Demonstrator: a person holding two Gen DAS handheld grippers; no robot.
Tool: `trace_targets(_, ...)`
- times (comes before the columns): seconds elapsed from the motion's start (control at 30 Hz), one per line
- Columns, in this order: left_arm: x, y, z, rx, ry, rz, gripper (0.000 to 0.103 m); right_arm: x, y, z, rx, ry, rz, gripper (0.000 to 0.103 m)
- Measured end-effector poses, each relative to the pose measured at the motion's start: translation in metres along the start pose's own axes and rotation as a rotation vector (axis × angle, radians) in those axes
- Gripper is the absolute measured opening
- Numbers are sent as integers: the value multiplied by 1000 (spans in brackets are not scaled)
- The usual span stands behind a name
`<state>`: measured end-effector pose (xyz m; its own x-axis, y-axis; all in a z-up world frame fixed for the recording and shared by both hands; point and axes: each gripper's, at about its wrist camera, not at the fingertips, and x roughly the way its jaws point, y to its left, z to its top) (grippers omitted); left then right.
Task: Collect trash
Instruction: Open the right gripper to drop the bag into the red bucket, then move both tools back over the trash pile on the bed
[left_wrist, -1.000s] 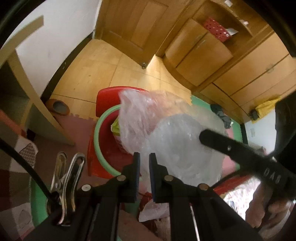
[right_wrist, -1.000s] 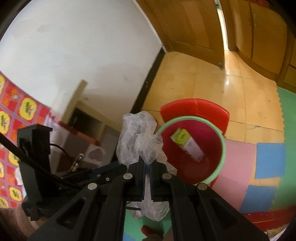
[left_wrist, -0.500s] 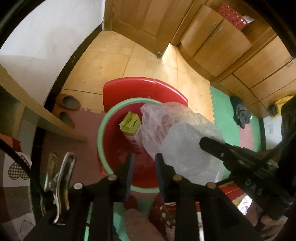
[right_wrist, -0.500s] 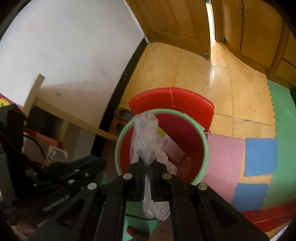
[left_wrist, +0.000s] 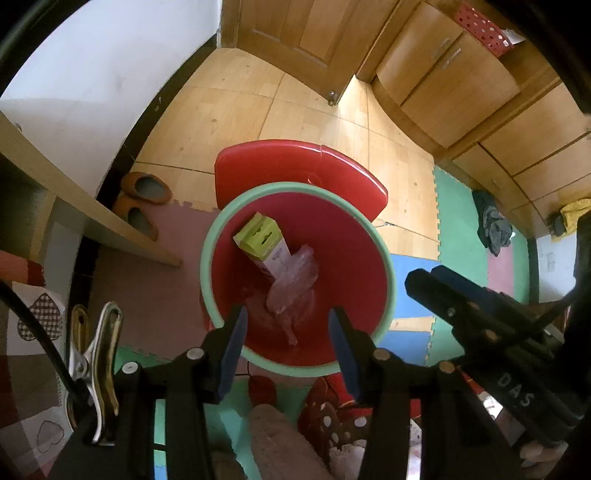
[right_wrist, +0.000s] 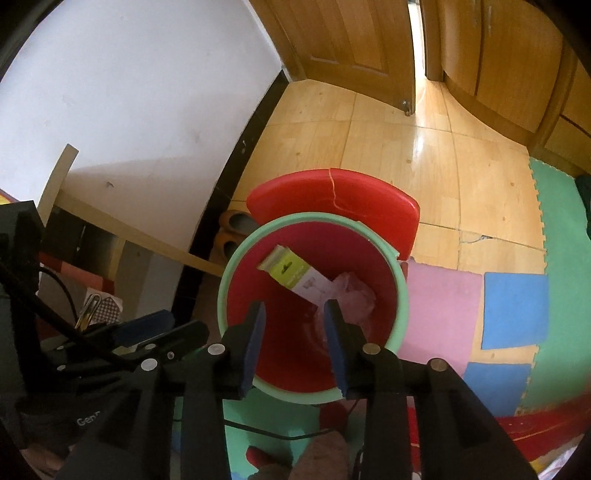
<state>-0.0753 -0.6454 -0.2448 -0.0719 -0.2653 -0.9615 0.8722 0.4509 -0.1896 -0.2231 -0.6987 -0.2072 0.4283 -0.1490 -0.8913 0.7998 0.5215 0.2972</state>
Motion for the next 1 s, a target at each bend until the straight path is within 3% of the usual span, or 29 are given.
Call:
trace_targets(0.1, -3, -1, 0, -7, -1, -5, 49, -4, 1, -2, 0, -4, -3, 43)
trace_targets(0.57, -46, 10, -15, -73, -38, -33, 49, -37, 20, -19, -62, -21, -30, 43)
trace_targets(0.77, -71, 18, -25, -55, -87, 26, 49, -55, 43, -26, -149, -37, -22, 43)
trace_targets(1.0, -107, 40, -45, -96, -145, 35, 49, -74, 84, -29, -273, -47, 14, 43)
